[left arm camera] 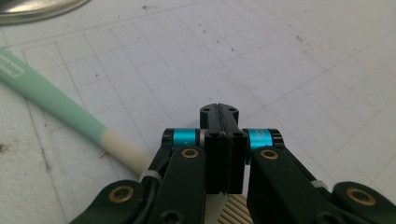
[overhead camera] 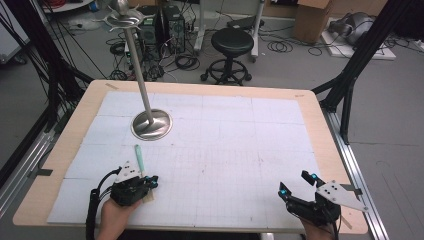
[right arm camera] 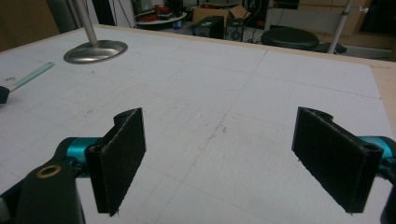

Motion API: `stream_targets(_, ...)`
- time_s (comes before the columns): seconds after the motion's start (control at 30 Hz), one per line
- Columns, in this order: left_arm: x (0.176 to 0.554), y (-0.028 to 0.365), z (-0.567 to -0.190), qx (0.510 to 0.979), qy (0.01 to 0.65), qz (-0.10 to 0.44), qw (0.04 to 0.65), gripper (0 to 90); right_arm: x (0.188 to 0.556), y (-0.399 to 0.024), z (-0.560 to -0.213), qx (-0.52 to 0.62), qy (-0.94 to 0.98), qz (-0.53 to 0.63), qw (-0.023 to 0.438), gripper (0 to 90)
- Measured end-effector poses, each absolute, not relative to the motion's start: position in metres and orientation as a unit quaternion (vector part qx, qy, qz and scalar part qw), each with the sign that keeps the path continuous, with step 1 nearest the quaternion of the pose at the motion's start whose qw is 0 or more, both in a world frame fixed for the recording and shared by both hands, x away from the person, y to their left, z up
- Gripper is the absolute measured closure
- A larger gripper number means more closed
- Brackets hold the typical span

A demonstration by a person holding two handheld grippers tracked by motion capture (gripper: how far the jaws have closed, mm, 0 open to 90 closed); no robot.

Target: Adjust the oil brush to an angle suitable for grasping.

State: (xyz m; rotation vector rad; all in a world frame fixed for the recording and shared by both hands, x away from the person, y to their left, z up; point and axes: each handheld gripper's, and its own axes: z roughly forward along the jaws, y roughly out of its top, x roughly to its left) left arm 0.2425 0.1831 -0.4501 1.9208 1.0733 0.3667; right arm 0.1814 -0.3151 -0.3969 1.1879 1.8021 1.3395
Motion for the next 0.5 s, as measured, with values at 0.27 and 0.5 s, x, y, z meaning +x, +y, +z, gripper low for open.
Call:
stream_targets(0.27, 0.243, 0.192, -0.450, 0.774, 0.450, 0.140, 0.423, 88.0, 0.181, -0.317, -0.397, 0.446, 0.677, 0.503, 0.299, 16.7)
stream_targets(0.5, 0.241, 0.205, -0.448, 0.769, 0.466, 0.126, 0.418, 88.0, 0.181, -0.317, -0.397, 0.447, 0.676, 0.503, 0.299, 16.7)
